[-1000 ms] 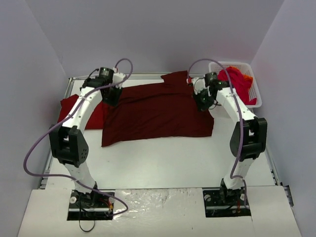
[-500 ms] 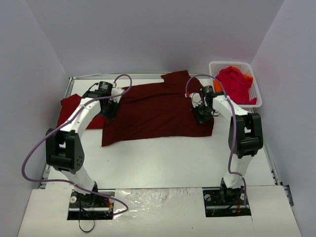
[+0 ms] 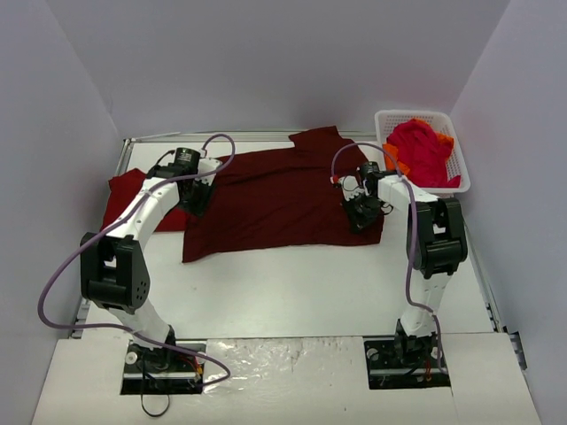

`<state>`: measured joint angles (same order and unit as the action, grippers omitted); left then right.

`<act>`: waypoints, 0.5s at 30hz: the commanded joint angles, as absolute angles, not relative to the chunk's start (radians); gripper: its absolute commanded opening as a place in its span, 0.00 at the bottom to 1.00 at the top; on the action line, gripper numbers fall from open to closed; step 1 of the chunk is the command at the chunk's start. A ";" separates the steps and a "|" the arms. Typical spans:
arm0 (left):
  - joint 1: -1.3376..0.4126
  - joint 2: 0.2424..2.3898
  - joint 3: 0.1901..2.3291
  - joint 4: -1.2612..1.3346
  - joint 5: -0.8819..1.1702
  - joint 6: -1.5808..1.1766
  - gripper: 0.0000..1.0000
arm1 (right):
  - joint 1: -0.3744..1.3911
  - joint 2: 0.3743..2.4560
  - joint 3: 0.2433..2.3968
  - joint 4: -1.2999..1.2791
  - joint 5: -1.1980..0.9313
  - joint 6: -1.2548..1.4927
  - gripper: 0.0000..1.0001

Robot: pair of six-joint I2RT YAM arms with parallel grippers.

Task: Fold and stack the t-shirts
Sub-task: Flatten out the tshirt

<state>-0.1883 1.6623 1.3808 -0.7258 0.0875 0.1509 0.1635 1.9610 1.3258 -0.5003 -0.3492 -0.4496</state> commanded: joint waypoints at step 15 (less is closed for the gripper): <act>-0.183 1.614 1.384 -0.707 0.090 0.152 0.35 | 0.282 1.649 1.201 -0.744 -0.494 -0.633 0.00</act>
<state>-0.1883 1.6623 1.3758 -0.7147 0.0883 0.1505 0.2558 1.7340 1.1973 -0.6033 -0.4362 -0.5659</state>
